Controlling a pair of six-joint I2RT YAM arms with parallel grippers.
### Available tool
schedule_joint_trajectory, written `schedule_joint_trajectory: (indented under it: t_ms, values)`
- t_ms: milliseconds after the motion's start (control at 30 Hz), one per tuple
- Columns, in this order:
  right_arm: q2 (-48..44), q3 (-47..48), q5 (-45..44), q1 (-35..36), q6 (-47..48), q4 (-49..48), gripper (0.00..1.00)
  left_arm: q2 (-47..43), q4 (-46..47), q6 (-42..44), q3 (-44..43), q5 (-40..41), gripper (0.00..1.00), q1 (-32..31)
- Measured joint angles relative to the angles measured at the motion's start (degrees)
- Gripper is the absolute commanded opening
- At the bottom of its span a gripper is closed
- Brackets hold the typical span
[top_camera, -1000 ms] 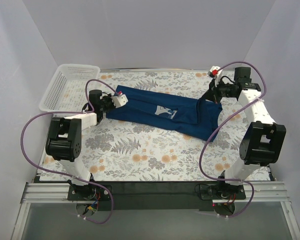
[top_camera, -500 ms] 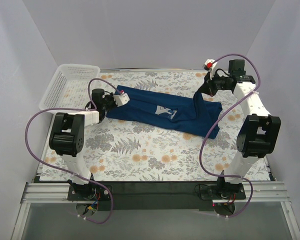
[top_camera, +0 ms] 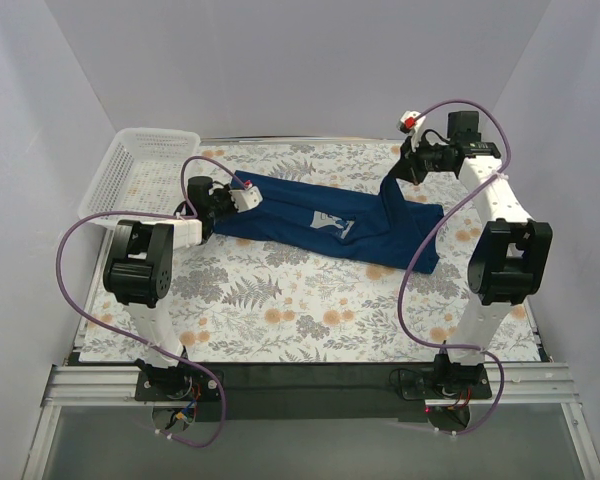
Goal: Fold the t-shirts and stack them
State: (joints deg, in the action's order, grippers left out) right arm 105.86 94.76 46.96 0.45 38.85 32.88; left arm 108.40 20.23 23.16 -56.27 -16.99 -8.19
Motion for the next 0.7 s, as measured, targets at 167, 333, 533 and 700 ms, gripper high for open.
schedule_joint_trajectory:
  t_ms: [167,333,533,700]
  values:
    - [1.55,1.51,-1.33,2.03,-1.01,0.0,0.01,0.04,1.31,0.39,-0.15,0.33,0.0,-0.2]
    - [2.36,3.21,-2.34,3.85,-2.1,-0.31,0.01,0.04,3.02,0.98,-0.15,0.57,0.0,-0.26]
    - [3.5,3.87,-3.91,5.22,-3.39,-1.46,0.01,0.07,5.14,1.27,-0.15,0.72,0.0,-0.31]
    - [3.78,3.67,-6.51,5.22,-4.22,-1.99,0.01,0.28,8.09,1.27,-0.15,1.42,0.0,-0.33]
